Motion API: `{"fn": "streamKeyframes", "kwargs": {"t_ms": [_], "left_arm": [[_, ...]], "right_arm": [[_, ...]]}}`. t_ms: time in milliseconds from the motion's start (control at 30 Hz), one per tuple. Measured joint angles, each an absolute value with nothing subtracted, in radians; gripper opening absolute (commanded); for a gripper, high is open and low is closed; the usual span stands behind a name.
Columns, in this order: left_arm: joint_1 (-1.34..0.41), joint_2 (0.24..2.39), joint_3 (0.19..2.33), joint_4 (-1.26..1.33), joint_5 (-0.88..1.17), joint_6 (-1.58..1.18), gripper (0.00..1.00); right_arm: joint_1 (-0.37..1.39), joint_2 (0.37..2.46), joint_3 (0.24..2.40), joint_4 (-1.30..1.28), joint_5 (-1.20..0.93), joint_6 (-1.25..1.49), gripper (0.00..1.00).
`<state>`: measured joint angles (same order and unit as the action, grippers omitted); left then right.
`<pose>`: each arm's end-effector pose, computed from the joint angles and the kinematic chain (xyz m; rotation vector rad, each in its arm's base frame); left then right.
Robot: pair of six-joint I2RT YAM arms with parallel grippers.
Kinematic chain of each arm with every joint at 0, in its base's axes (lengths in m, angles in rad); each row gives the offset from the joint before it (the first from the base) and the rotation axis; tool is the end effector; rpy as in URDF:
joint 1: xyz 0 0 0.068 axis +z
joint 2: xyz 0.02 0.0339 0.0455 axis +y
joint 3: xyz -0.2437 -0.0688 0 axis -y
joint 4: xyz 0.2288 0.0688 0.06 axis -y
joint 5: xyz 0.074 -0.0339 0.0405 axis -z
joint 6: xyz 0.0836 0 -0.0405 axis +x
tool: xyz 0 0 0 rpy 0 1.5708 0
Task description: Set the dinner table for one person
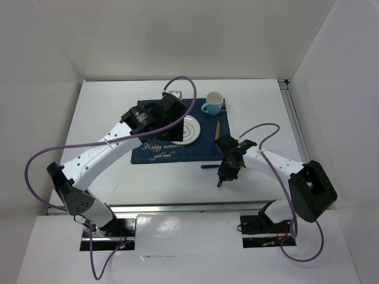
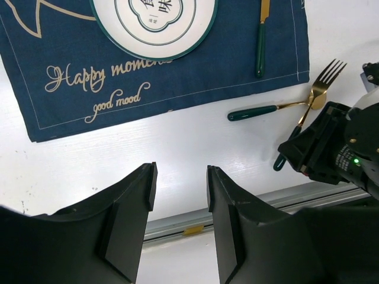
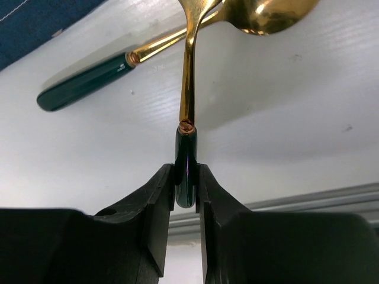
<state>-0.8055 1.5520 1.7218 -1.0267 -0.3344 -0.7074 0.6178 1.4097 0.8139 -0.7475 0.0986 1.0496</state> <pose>0.2491 -0.2197 0.3393 -0.0330 2.3890 -0.3176 0.1999 0.1320 0.1222 0.6399 2.8412 0.1498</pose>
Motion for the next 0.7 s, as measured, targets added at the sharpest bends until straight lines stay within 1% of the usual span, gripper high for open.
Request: {"fn": "streamKeyframes", "kwargs": {"t_ms": [200, 300, 367, 433, 533, 633, 700], "left_arm": [[-0.805, 1.552, 1.723, -1.029, -0.325, -0.699, 0.56], [-0.801, 1.559, 1.758, -1.063, -0.324, -0.683, 0.56], [-0.793, 1.576, 1.832, -1.102, -0.326, -0.682, 0.56], [-0.770, 1.586, 1.917, -1.137, -0.335, -0.685, 0.56], [-0.717, 1.583, 2.025, -1.185, -0.361, -0.719, 0.56], [-0.664, 1.517, 2.038, -1.200, -0.393, -0.768, 0.56], [-0.640, 1.434, 1.991, -1.186, -0.398, -0.794, 0.56]], "right_arm": [[0.628, 1.330, 0.885, -0.840, 0.109, 1.028, 0.00], [0.657, 1.310, 0.987, -0.867, 0.116, 0.977, 0.00], [0.690, 1.330, 1.076, -0.868, 0.112, 0.933, 0.00], [0.733, 1.392, 1.183, -0.859, 0.097, 0.882, 0.00], [0.794, 1.567, 1.379, -0.835, 0.072, 0.802, 0.00], [0.828, 1.773, 1.572, -0.786, 0.027, 0.725, 0.00], [0.837, 1.897, 1.687, -0.759, -0.006, 0.685, 0.00]]}}
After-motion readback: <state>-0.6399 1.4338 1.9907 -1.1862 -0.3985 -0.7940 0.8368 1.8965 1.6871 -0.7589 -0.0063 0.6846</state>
